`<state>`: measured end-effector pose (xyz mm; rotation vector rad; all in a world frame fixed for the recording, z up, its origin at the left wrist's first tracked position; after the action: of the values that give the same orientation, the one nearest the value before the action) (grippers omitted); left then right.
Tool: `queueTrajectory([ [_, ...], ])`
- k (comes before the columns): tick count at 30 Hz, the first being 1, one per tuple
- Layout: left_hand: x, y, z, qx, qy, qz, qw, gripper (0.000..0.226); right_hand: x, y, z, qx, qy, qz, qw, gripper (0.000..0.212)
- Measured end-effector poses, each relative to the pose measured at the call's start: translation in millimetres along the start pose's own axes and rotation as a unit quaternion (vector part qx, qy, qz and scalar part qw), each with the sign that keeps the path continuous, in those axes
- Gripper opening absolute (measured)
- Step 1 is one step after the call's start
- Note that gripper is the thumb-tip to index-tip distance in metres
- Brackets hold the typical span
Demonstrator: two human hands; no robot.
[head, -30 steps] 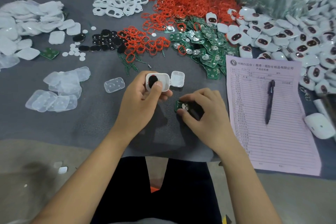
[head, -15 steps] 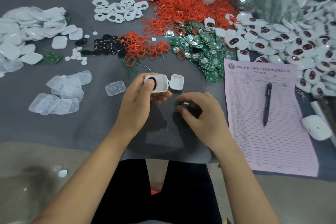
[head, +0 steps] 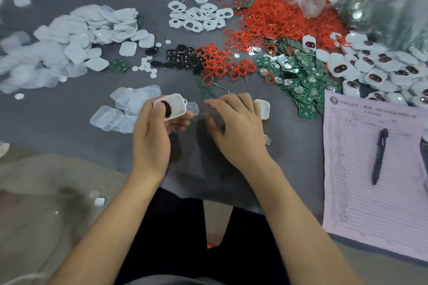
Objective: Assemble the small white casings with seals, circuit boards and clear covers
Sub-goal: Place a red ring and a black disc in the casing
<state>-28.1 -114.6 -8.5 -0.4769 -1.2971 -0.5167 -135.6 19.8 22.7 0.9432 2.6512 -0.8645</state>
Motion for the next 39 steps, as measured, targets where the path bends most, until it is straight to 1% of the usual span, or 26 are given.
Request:
queueTrajectory([
  [3, -1.1, -6.7, -12.1, 0.026, 0.046, -0.026, 0.998, 0.03, -12.6, -15.9, 23.7, -0.05, 0.034, -0.004, 0.998, 0.041],
  [5, -1.8, -9.0, -15.0, 0.034, 0.065, -0.035, 0.997, 0.029, -16.7, -23.3, 32.2, -0.075, 0.049, -0.013, 0.996, 0.043],
  [8, -2.4, -9.8, -14.4, 0.036, 0.069, -0.042, 0.996, 0.027, -21.2, -29.2, 35.4, -0.103, 0.038, -0.046, 0.993, 0.037],
  [10, -1.9, -8.8, -13.2, 0.038, 0.069, -0.043, 0.996, 0.027, -22.8, -31.7, 37.5, -0.143, 0.023, -0.066, 0.987, 0.033],
  [12, -1.0, -9.1, -12.0, 0.038, 0.067, -0.045, 0.996, 0.027, -21.6, -35.7, 36.6, -0.172, -0.002, -0.056, 0.984, 0.025],
  [13, -1.1, -9.3, -10.8, 0.036, 0.064, -0.049, 0.996, 0.027, -19.4, -37.4, 32.8, -0.171, -0.015, -0.041, 0.984, 0.019],
  [15, -2.9, -10.9, -2.4, 0.021, 0.066, -0.067, 0.995, 0.03, -5.5, -38.4, 18.2, -0.139, -0.069, 0.018, 0.988, 0.01],
  [17, -7.4, -10.4, 16.0, -0.011, 0.087, -0.106, 0.99, 0.035, 15.4, -31.9, -3.4, -0.086, -0.167, 0.087, 0.978, 0.012],
  [20, -12.8, -2.6, 59.0, -0.09, 0.126, -0.175, 0.972, 0.039, 44.7, -17.9, -38.7, 0.0, -0.305, 0.147, 0.941, 0.024],
  [22, -16.3, 6.3, 88.6, -0.136, 0.149, -0.219, 0.955, 0.04, 67.0, -7.7, -60.0, 0.066, -0.346, 0.186, 0.917, 0.023],
  [24, -20.7, 14.7, 112.9, -0.171, 0.152, -0.251, 0.941, 0.043, 85.9, 2.3, -72.7, 0.11, -0.364, 0.225, 0.897, 0.021],
  [27, -27.2, 24.0, 135.7, -0.212, 0.134, -0.261, 0.932, 0.043, 103.1, 16.8, -79.1, 0.14, -0.382, 0.26, 0.876, 0.01],
  [28, -28.9, 26.2, 139.6, -0.225, 0.129, -0.26, 0.93, 0.042, 106.0, 21.3, -79.0, 0.149, -0.39, 0.265, 0.869, 0.009],
  [30, -31.3, 28.4, 142.9, -0.245, 0.125, -0.252, 0.928, 0.04, 109.1, 29.9, -75.9, 0.158, -0.4, 0.268, 0.862, 0.015],
  [32, -33.2, 28.1, 140.7, -0.254, 0.136, -0.242, 0.927, 0.039, 110.2, 38.3, -70.0, 0.163, -0.398, 0.27, 0.861, 0.024],
  [33, -34.2, 27.6, 138.7, -0.256, 0.145, -0.238, 0.926, 0.039, 110.9, 42.1, -67.2, 0.169, -0.393, 0.271, 0.862, 0.024],
  [36, -35.6, 28.8, 133.0, -0.268, 0.156, -0.219, 0.925, 0.041, 111.0, 52.0, -66.4, 0.21, -0.361, 0.265, 0.869, 0.013],
  [39, -36.5, 30.5, 130.8, -0.271, 0.149, -0.204, 0.929, 0.042, 113.3, 58.2, -67.7, 0.252, -0.391, 0.275, 0.842, 0.007],
])
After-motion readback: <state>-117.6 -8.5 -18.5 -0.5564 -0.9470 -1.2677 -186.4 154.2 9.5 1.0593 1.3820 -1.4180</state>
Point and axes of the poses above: each hand's wrist, its own y-axis away from the middle knuckle, its own z-axis out of the palm, x = y × z, the point moved 7 cm from there along -y, towards the middle knuckle, and after that the axes turned 3 degrees about z, right-handed, at the moved point
